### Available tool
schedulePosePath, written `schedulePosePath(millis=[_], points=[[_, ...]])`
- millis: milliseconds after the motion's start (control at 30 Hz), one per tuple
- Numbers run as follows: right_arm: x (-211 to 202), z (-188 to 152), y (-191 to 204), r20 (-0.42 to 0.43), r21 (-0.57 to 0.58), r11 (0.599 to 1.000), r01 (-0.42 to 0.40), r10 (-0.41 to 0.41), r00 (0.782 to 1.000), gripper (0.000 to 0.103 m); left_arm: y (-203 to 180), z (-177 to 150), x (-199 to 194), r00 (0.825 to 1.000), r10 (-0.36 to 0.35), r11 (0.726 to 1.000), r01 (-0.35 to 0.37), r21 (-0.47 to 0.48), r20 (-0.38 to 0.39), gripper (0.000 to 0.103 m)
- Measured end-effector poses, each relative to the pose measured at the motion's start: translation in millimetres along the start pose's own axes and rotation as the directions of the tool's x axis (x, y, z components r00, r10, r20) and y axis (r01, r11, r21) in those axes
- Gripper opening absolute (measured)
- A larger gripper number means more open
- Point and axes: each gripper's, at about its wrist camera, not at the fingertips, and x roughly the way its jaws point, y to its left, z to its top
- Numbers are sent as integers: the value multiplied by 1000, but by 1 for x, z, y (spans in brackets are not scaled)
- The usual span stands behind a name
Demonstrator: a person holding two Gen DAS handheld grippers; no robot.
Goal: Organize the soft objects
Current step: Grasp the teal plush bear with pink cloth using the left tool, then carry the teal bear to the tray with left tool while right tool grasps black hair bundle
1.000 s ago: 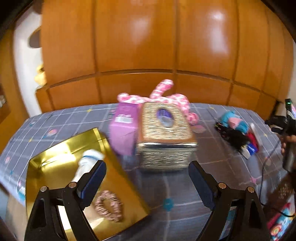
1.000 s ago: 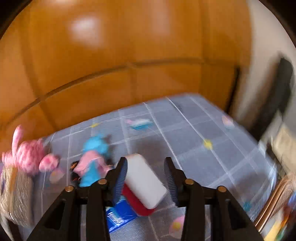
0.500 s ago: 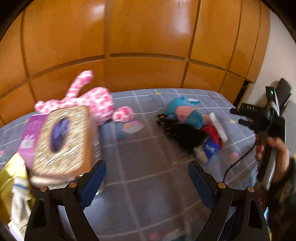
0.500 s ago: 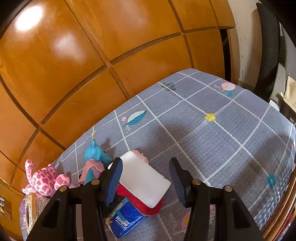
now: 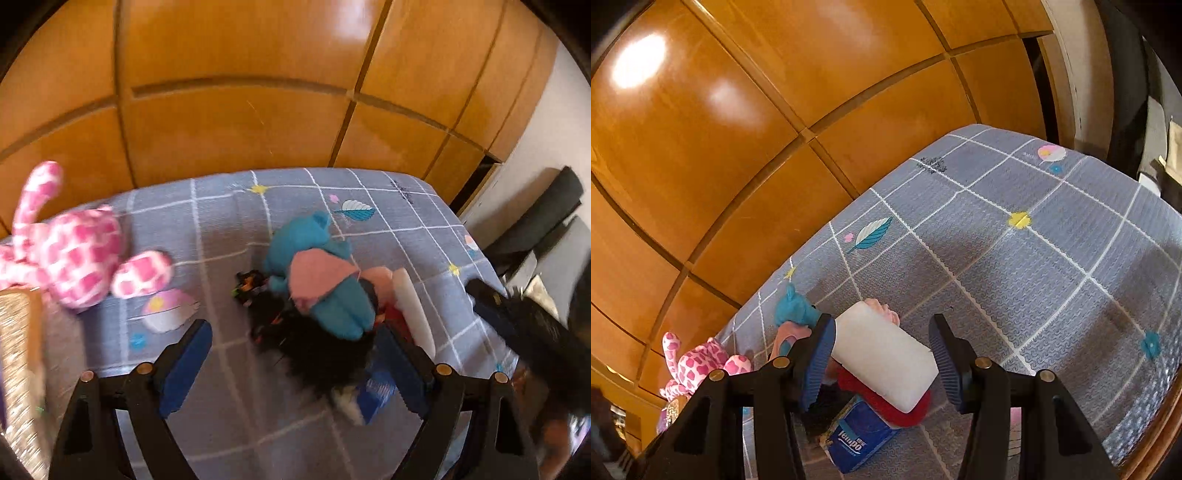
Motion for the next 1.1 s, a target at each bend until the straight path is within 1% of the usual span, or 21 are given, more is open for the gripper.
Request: schedulePosePath(millis=[100, 167, 267, 333, 400, 433, 467, 500, 533, 567, 600, 633, 700, 767, 833, 867, 933, 1000, 1067, 1100], points=[[1, 1, -1, -5, 8, 1000, -20, 20, 1000, 53, -7, 17, 29, 999, -18, 999, 16, -33, -44, 91], [3, 1, -1, -12, 6, 1000, -30, 30, 999, 53, -8, 29, 47, 998, -27, 998, 23, -64, -54, 92], [5, 0, 0, -22, 2, 999, -43, 43, 999, 53, -12, 44, 76, 995, -21, 996, 12, -92, -95, 94], [6, 0, 1, -28, -4, 998, -55, 55, 998, 53, -16, 49, 92, 992, -18, 997, 8, -82, -124, 94], [7, 0, 2, -35, -6, 998, -62, 62, 997, 53, -21, 52, 109, 989, 8, 999, -16, -50, -150, 92], [7, 0, 1, -36, -6, 998, -66, 66, 997, 53, -22, 52, 116, 988, 19, 999, -24, -35, -153, 84], [7, -1, 1, -36, -4, 998, -70, 70, 997, 53, -23, 51, 123, 986, 18, 1000, -21, -14, -164, 61], [7, -1, 0, -35, -2, 997, -74, 74, 997, 53, -22, 50, 129, 983, 33, 999, -32, 9, -180, 52], [6, -1, 0, -34, 1, 997, -75, 75, 997, 53, -21, 49, 130, 984, 42, 999, -39, 16, -176, 43], [7, 0, -1, -34, 3, 997, -75, 75, 997, 53, -17, 47, 126, 988, 30, 999, -28, 17, -151, 36], [6, 0, -1, -32, 5, 997, -75, 75, 997, 53, -14, 47, 121, 990, 18, 1000, -16, 14, -137, 35], [6, 0, -1, -29, 4, 997, -75, 76, 997, 53, -10, 47, 113, 994, 5, 1000, -5, 2, -113, 34], [6, -1, 0, -25, -3, 997, -73, 73, 997, 53, 0, 48, 87, 999, -38, 999, 37, -33, -36, 34], [6, -1, 2, -24, -13, 997, -72, 72, 997, 53, 9, 46, 56, 996, -78, 996, 80, -38, 42, 35], [6, -2, 4, -23, -22, 997, -67, 67, 997, 53, 14, 40, 36, 993, -89, 995, 91, -27, 73, 35], [6, -2, 4, -23, -25, 998, -66, 65, 998, 53, 17, 34, 24, 994, -69, 997, 71, -14, 84, 36], [7, -2, 4, -23, -29, 998, -58, 57, 998, 53, 24, 26, 14, 996, -21, 1000, 22, -9, 90, 36], [7, -2, 5, -24, -37, 998, -50, 50, 998, 53, 41, 23, 3, 996, -12, 999, 14, -31, 92, 36], [7, -3, 8, -21, -53, 998, -39, 38, 999, 53, 59, 24, -12, 993, 44, 997, -37, -67, 112, 35], [7, -4, 9, -23, -59, 998, -35, 34, 999, 53, 65, 25, -17, 991, 54, 995, -43, -86, 122, 35]])
